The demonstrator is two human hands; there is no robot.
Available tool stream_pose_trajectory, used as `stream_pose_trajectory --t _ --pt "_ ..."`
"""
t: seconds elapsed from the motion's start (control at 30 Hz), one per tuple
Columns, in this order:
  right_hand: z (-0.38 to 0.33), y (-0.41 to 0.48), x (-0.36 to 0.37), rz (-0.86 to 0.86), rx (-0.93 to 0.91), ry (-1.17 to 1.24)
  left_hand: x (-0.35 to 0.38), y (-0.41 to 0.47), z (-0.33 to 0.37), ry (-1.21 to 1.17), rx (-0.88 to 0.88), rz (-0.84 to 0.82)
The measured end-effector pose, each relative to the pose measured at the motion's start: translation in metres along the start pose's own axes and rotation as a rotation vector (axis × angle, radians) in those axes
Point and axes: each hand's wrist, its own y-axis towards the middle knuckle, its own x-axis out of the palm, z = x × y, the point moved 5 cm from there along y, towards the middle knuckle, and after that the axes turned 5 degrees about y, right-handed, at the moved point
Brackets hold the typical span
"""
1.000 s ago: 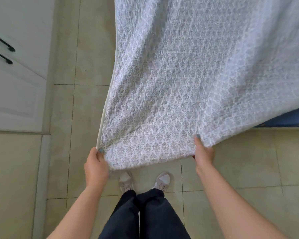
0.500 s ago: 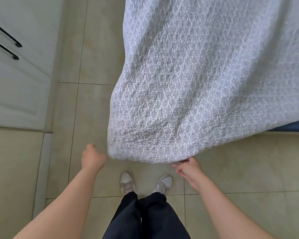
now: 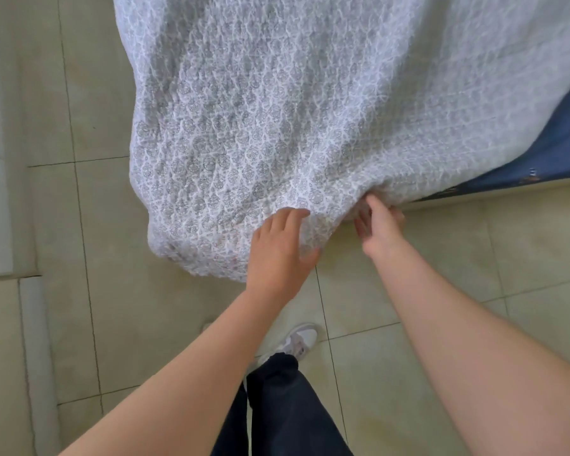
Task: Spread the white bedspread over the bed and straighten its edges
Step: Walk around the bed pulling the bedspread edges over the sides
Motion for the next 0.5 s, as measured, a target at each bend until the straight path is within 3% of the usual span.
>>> stream_pose_trajectory --t 0.13,0.27,0.37,0.5 --pt "-0.028 0.019 -0.014 0.109 0.024 -0.107 0.04 0.035 0.035 0.277 0.022 -0.267" --pt "-0.06 0.03 -0.015 -0.126 0.177 -0.063 0.047 0.064 0.021 0.451 -0.062 -0.278" --pt "-0.084 0.038 -0.021 -0.299 0.161 0.218 0.04 0.079 0.021 0.376 -0.106 -0.23" --pt "-0.1 0.053 -0.031 -0.318 0.208 0.692 0.023 0.097 0.02 0.146 -0.275 -0.156"
